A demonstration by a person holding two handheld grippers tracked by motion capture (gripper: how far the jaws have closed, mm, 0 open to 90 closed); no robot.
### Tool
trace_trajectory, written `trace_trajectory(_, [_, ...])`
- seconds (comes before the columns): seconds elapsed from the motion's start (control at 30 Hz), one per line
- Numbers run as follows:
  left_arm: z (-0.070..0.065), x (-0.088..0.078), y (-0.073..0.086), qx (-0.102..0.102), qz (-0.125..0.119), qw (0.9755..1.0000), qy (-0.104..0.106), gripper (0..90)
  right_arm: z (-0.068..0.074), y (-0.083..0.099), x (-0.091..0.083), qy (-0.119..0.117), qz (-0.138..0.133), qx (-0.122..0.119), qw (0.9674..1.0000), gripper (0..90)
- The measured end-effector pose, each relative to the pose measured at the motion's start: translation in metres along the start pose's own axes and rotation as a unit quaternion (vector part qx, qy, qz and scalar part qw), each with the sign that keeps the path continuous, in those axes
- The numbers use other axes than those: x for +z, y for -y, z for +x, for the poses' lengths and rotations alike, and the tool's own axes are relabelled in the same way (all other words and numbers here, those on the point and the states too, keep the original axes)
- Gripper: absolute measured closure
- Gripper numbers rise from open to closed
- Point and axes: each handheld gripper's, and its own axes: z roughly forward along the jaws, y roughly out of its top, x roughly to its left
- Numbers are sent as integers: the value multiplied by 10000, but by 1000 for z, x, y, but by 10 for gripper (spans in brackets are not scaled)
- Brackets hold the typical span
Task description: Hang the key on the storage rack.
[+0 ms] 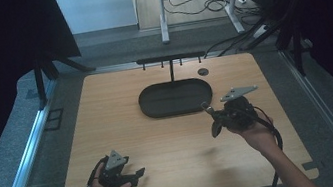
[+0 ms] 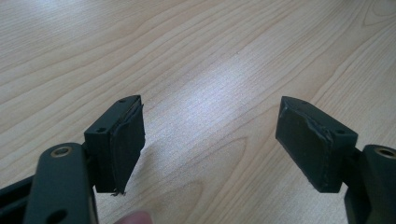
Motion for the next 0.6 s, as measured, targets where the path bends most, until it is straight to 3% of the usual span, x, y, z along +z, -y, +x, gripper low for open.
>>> trace_trajectory(0.6, [0, 1, 0, 13, 23, 10000, -7, 244, -5, -15, 0, 6, -289, 181, 9994, 805])
